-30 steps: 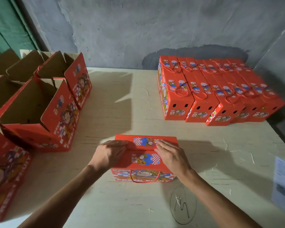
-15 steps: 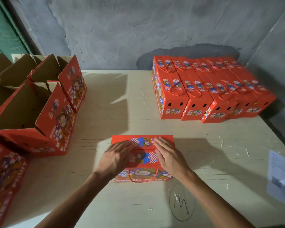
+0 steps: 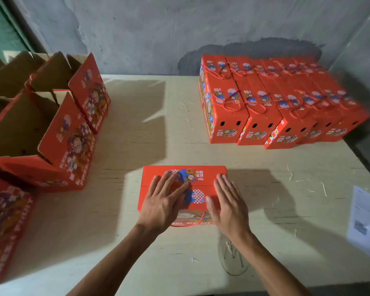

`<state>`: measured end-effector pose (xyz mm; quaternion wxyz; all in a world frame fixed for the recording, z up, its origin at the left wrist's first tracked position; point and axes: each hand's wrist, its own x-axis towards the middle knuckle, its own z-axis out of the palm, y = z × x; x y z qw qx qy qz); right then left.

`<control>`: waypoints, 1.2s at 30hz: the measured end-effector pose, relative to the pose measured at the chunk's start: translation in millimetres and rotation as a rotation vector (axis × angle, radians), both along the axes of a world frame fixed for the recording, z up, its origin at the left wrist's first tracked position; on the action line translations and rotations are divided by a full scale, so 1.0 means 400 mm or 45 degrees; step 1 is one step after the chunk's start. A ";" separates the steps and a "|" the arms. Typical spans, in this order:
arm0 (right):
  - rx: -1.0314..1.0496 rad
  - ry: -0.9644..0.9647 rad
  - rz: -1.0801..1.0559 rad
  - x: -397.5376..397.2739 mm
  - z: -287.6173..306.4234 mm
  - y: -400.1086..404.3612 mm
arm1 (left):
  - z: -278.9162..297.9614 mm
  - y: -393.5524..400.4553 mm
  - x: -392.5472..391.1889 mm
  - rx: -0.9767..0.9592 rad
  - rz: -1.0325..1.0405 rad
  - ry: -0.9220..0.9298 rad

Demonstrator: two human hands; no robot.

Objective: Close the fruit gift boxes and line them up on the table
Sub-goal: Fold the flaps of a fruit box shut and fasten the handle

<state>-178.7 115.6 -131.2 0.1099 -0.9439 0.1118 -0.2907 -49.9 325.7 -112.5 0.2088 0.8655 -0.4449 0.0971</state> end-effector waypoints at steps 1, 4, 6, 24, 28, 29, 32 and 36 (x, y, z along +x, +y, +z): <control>-0.006 -0.010 0.002 0.001 -0.001 -0.001 | 0.001 -0.003 -0.003 -0.021 0.011 0.000; -0.069 0.007 -0.016 0.008 0.006 -0.001 | 0.014 -0.022 -0.004 -0.079 -0.006 0.037; -0.097 0.060 -0.052 0.014 0.021 -0.001 | 0.026 -0.036 0.002 -0.136 -0.007 0.091; -0.106 0.175 0.018 0.018 0.070 0.018 | 0.039 -0.030 -0.023 -0.219 0.029 0.140; 0.064 0.298 0.000 0.060 0.108 -0.031 | 0.045 -0.018 -0.036 -0.201 0.091 0.126; 0.106 0.386 -0.011 0.074 0.115 -0.043 | 0.044 -0.009 -0.040 -0.210 0.162 0.134; 0.161 0.594 -0.021 0.115 0.122 -0.075 | 0.037 0.037 -0.053 -0.245 0.468 0.266; 0.310 0.558 -0.046 0.144 0.127 -0.096 | 0.018 0.094 -0.074 -0.364 0.664 0.648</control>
